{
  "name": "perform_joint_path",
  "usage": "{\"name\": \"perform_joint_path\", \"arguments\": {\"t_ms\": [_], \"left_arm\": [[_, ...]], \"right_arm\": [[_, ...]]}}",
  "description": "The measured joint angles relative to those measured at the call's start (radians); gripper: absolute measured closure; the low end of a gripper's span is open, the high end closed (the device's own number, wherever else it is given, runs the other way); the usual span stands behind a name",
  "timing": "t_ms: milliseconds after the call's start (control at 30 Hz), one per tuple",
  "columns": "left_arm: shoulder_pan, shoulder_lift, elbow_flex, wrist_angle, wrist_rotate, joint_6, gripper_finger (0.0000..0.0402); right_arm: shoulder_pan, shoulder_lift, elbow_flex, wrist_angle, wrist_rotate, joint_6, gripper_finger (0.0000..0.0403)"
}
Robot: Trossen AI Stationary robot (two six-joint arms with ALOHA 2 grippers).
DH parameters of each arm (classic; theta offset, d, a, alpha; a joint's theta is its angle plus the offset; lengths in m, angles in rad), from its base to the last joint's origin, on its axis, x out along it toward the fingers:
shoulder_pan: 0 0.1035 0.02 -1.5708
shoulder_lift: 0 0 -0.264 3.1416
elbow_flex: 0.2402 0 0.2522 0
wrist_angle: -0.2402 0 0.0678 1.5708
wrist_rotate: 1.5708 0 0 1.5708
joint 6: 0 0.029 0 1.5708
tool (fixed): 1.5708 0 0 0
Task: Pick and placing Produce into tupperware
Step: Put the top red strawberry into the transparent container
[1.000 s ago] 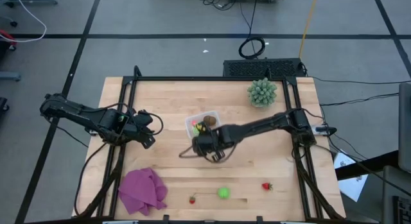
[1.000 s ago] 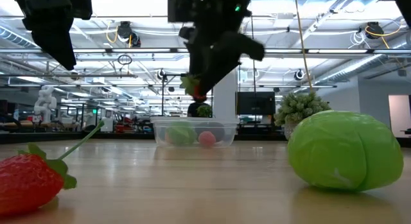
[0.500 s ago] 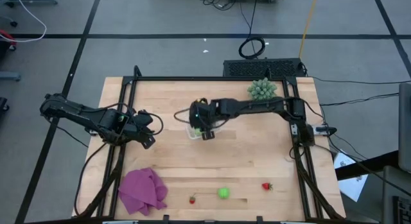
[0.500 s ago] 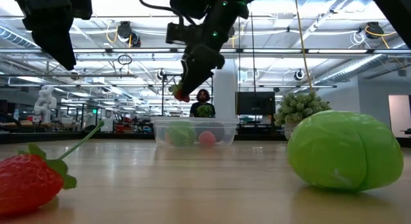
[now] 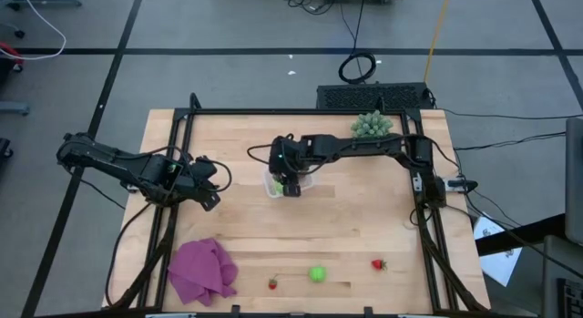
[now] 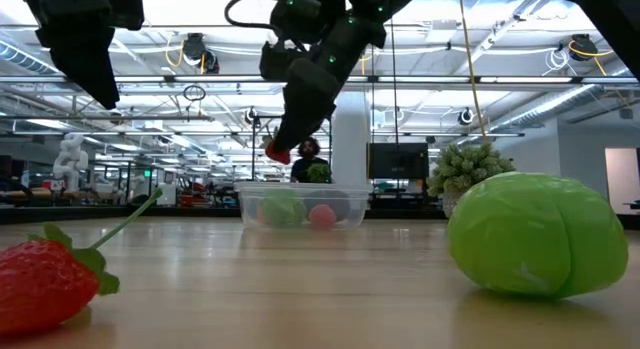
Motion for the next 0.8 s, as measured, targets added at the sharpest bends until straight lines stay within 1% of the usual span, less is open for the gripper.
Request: {"name": "perform_joint_path", "arguments": {"t_ms": [233,400,800], "left_arm": [[0.0,0.0,0.0,0.0,0.0,0.002,0.0174],[0.0,0.0,0.0,0.0,0.0,0.003,0.0174],[0.0,0.0,0.0,0.0,0.0,0.001,0.0174]], "right_arm": [[0.0,0.0,-0.049,-0.013,0.0,0.027,0.0245],[0.0,0.0,-0.052,-0.071,0.0,0.033,0.0245],[-0.015,0.0,-0.052,-0.138,0.0,0.041,0.0245]]}}
